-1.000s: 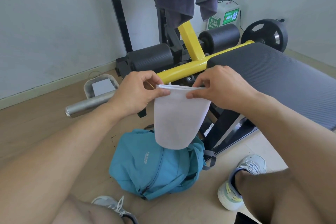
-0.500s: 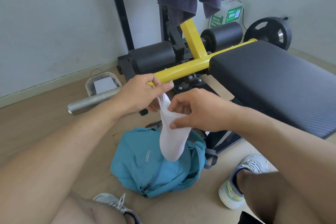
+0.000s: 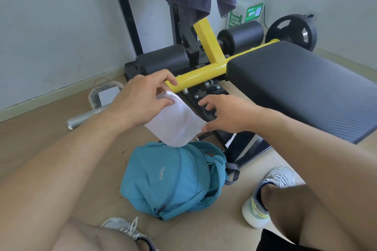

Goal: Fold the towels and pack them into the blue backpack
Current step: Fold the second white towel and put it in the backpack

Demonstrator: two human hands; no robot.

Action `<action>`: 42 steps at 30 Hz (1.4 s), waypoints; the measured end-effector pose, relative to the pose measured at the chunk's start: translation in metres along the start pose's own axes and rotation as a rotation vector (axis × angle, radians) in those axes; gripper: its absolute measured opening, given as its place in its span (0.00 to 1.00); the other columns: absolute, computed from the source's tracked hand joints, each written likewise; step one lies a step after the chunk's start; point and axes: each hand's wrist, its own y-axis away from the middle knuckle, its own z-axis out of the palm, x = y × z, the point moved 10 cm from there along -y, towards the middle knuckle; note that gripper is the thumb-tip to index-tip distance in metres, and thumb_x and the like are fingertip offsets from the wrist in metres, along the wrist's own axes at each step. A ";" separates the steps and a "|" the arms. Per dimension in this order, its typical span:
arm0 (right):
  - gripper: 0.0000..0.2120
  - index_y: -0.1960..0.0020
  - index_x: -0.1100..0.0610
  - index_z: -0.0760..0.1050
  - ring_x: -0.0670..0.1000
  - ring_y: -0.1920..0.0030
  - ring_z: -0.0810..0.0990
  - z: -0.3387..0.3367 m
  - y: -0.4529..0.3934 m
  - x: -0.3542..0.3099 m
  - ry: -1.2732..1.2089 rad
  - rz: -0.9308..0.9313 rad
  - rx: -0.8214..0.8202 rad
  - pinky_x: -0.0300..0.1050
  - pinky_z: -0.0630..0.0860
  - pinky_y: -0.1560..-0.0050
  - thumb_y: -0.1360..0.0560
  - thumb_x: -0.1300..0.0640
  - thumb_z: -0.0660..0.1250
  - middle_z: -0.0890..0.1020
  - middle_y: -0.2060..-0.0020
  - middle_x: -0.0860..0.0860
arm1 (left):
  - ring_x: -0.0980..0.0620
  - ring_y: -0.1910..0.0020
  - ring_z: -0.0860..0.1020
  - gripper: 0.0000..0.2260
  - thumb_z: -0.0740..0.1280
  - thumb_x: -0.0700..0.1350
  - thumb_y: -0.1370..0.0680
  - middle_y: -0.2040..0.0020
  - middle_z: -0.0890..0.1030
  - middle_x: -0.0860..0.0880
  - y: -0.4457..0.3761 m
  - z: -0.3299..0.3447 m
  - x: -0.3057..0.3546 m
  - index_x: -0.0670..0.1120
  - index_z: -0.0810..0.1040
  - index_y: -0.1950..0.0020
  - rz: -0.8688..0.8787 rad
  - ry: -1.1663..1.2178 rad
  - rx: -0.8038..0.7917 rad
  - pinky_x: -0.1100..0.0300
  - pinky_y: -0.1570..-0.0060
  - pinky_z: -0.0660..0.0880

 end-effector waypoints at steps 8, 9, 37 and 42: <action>0.48 0.19 0.46 0.58 0.52 0.29 0.71 0.023 -0.018 -0.015 -0.093 -0.060 0.000 0.52 0.71 0.29 0.31 0.39 0.78 0.71 0.26 0.47 | 0.57 0.46 0.81 0.16 0.74 0.44 0.24 0.52 0.84 0.60 0.002 -0.001 0.012 0.61 0.76 0.44 0.060 0.141 0.029 0.61 0.46 0.72; 0.44 0.22 0.47 0.62 0.52 0.33 0.74 0.023 -0.020 -0.017 -0.100 -0.070 0.010 0.51 0.74 0.33 0.31 0.39 0.78 0.74 0.30 0.47 | 0.57 0.47 0.81 0.16 0.75 0.43 0.25 0.53 0.84 0.60 0.002 -0.002 0.012 0.62 0.77 0.45 0.070 0.173 0.037 0.60 0.44 0.74; 0.05 0.47 0.50 0.78 0.49 0.54 0.81 0.031 -0.029 0.056 -0.335 0.126 -0.128 0.39 0.77 0.60 0.17 0.55 0.63 0.81 0.51 0.49 | 0.43 0.50 0.84 0.08 0.76 0.43 0.26 0.48 0.86 0.47 0.022 -0.015 -0.137 0.54 0.80 0.52 -0.601 0.518 0.392 0.45 0.49 0.82; 0.07 0.46 0.53 0.79 0.50 0.53 0.85 0.009 -0.034 0.065 -0.425 0.210 0.078 0.46 0.85 0.55 0.19 0.50 0.67 0.84 0.52 0.52 | 0.46 0.53 0.83 0.05 0.76 0.39 0.25 0.47 0.86 0.42 0.024 0.015 -0.142 0.47 0.82 0.54 -0.632 0.568 0.280 0.51 0.47 0.81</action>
